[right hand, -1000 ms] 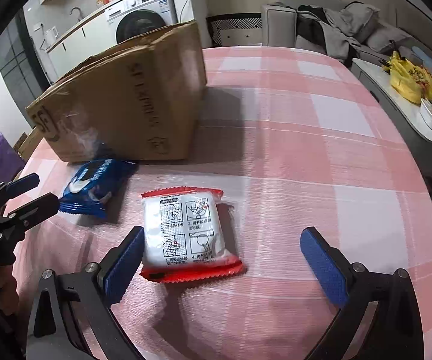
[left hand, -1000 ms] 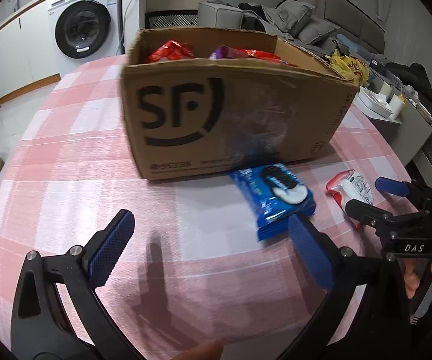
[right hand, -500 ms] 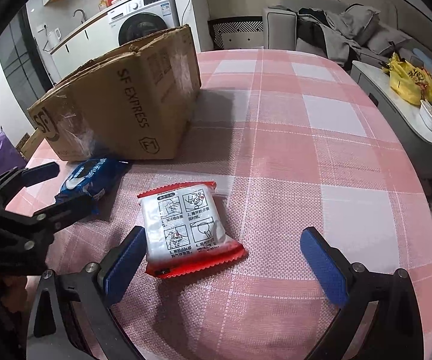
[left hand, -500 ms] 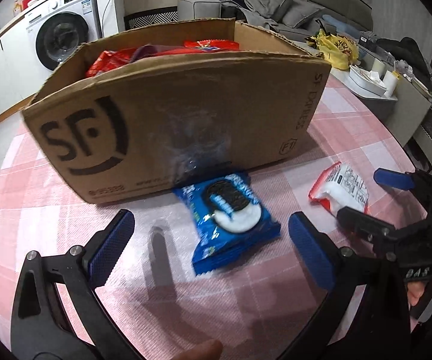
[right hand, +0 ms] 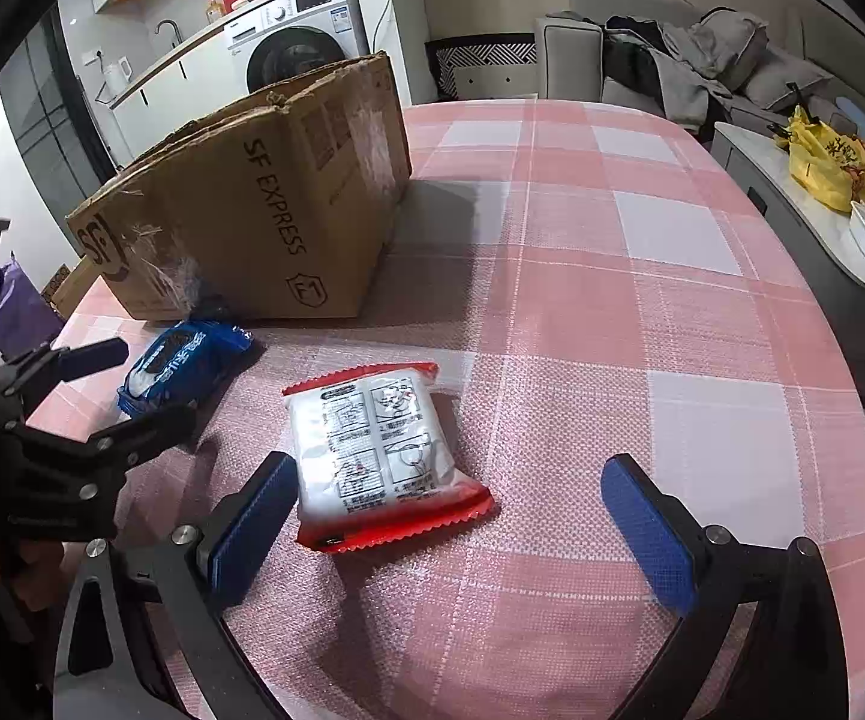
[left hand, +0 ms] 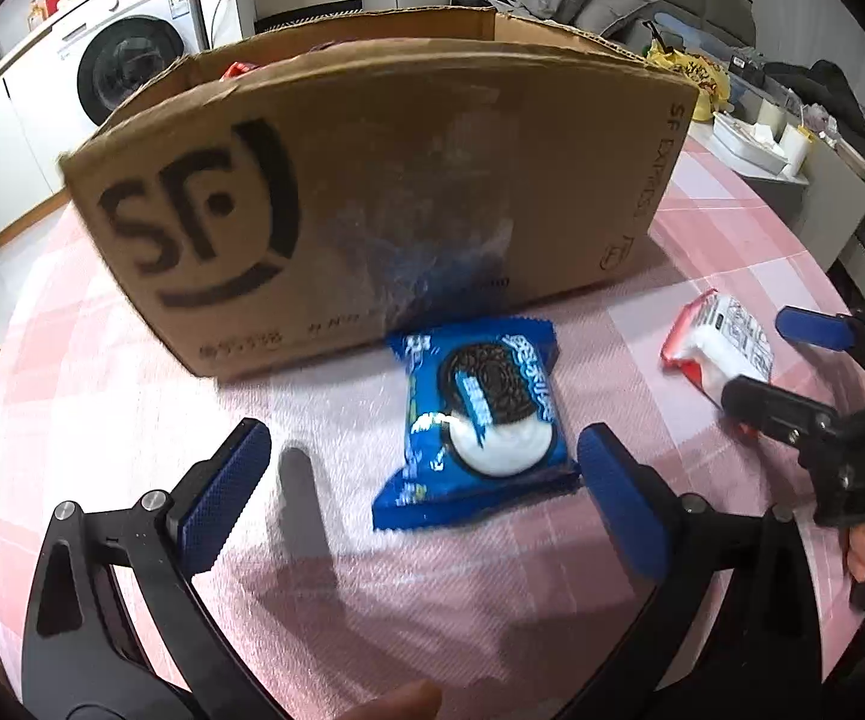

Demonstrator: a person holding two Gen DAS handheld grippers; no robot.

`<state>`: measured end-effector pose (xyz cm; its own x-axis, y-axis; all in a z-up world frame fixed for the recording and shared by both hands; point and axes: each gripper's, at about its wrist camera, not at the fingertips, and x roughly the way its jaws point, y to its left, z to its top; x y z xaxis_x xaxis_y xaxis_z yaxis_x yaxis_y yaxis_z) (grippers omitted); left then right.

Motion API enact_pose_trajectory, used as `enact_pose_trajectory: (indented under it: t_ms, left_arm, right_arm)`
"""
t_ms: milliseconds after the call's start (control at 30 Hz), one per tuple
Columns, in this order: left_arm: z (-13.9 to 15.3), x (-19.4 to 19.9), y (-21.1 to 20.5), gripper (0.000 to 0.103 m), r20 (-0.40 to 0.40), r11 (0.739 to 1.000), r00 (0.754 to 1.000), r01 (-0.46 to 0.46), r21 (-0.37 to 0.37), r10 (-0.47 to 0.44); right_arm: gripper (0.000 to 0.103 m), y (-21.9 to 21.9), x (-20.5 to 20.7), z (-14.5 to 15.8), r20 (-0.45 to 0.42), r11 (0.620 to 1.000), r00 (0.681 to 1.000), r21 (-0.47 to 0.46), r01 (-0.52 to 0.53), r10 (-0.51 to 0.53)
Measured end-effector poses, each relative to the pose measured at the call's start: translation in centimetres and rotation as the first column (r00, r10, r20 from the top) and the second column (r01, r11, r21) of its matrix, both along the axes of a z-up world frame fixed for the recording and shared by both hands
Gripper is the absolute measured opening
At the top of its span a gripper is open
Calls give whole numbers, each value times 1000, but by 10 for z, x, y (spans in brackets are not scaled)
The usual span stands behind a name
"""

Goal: Organize snacks
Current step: 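Move both tools toward the blue Oreo pack and white bread pack, then grasp the white bread pack with right tool while left tool grasps blue Oreo pack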

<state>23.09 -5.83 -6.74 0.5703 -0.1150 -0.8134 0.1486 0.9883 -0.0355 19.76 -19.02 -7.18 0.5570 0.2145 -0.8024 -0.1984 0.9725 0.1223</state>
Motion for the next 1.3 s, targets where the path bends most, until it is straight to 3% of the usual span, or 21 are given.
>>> enact_pose_trajectory:
  t_ms: [67,233,333,400,500,567,733,800,1067,1300]
  left_arm:
    - [0,1,-1,101,3,1000,1000,9,3,-9]
    - [1,3,-6,85,5,999,999,40,-17,-40]
    - [2,2,-12,65,6,997,998,67,-32,-67]
    - [2,0,-15,51,7,995,997,82,-55,-82]
    - [2,-5,-16,44,26,995,996,86,-42,-85]
    - [2,-9,-12,44,32,995,996,86,-57,-84]
    - [7,-22,-4,43,65,995,995,82,-64,-78]
    - [11,-28,2,43,74,995,995,76,-70,-70]
    - [38,-51,30,43,140,994,990,30,-107,-15]
    - [67,-69,54,43,208,994,978,-13,-108,35]
  right_arm:
    - [103,2,1,0,1,1000,1000,5,-5,5]
    - [101,8,1,1,7,1000,1000,17,-24,24]
    - [96,12,-2,1,18,999,1000,21,-24,24]
    - [88,14,-3,2,25,1000,999,4,-25,25]
    - [71,16,-4,3,31,999,999,5,-36,35]
    - [61,18,-5,4,31,998,998,6,-56,56]
    - [58,18,-8,4,39,996,996,49,-78,76]
    - [48,18,-9,6,50,995,996,65,-77,74]
    - [47,20,-21,28,123,994,990,71,-80,71]
    - [47,24,-36,65,221,992,972,78,-98,79]
